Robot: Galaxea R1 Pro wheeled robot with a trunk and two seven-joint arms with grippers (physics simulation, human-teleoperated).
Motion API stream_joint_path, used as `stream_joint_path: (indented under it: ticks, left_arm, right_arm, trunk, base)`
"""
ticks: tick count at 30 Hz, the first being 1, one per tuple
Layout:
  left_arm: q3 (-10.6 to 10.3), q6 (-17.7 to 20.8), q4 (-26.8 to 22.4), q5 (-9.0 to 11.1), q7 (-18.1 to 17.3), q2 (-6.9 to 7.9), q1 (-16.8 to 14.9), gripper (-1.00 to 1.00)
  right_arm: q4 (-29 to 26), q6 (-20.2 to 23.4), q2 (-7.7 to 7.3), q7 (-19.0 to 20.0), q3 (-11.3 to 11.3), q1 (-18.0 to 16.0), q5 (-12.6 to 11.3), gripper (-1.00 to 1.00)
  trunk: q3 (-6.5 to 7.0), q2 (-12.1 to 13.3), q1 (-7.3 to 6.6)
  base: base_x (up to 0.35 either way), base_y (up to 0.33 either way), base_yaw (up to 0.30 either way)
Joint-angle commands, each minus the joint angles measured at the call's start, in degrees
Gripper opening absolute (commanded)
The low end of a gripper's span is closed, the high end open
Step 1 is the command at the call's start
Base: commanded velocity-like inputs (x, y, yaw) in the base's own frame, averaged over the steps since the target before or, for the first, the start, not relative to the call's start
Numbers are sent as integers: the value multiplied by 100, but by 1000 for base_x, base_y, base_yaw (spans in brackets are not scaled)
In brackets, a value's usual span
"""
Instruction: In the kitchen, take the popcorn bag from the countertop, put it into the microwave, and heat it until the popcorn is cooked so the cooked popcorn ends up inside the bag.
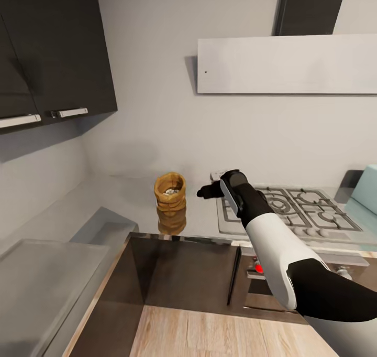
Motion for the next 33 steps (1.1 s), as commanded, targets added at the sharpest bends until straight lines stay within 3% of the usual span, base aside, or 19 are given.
stream_joint_path:
  ticks: [1, 11, 18, 24, 27, 29, 30, 31, 32, 33]
  left_arm:
    - [19, -19, 4, 4, 3, -2, -7, 100]
    - [11, -19, 4, -16, 3, -2, -5, 100]
    - [10, -19, 4, -17, 3, -2, -5, 100]
    - [10, -19, 4, -17, 3, -2, -5, 100]
    - [10, -19, 4, -17, 3, -2, -5, 100]
    - [10, -19, 4, -17, 3, -2, -5, 100]
    - [10, -19, 4, -17, 3, -2, -5, 100]
    - [10, -19, 4, -17, 3, -2, -5, 100]
    - [10, -19, 4, -17, 3, -2, -5, 100]
    - [10, -19, 4, -17, 3, -2, -5, 100]
  right_arm:
    - [-4, 38, 0, 30, 2, -3, 31, 100]
    - [8, 110, 0, 30, 2, 15, 28, 100]
    - [26, 128, 0, 30, 2, 19, 22, 100]
    - [25, 285, 0, 24, 2, 20, -304, 100]
    - [8, 322, 0, -155, -13, -3, -381, 100]
    - [-2, 463, 0, -798, -22, -61, -785, 100]
    - [-11, 502, 0, -1441, -11, -84, -1366, 100]
    - [-24, 510, 0, -1832, 8, -86, -1744, 100]
    - [-60, 512, 0, -2430, 83, -80, -2348, 100]
    - [-472, 398, 0, -3556, 1039, -21, -3750, 100]
  trunk:
    - [-13, -13, 4]
    - [-13, -13, 4]
    - [-13, -13, 4]
    - [-13, -13, 4]
    - [-13, -13, 4]
    - [-13, -13, 4]
    - [-13, -13, 4]
    - [-13, -13, 4]
    - [-13, -13, 4]
    - [-13, -13, 4]
  base:
    - [21, 0, 0]
    - [160, 0, -2]
    - [4, 0, -189]
    - [0, 0, -40]
    - [0, 0, -3]
    - [0, 0, 0]
    - [0, 0, 0]
    - [0, 0, 0]
    - [0, 0, 0]
    - [0, 0, 0]
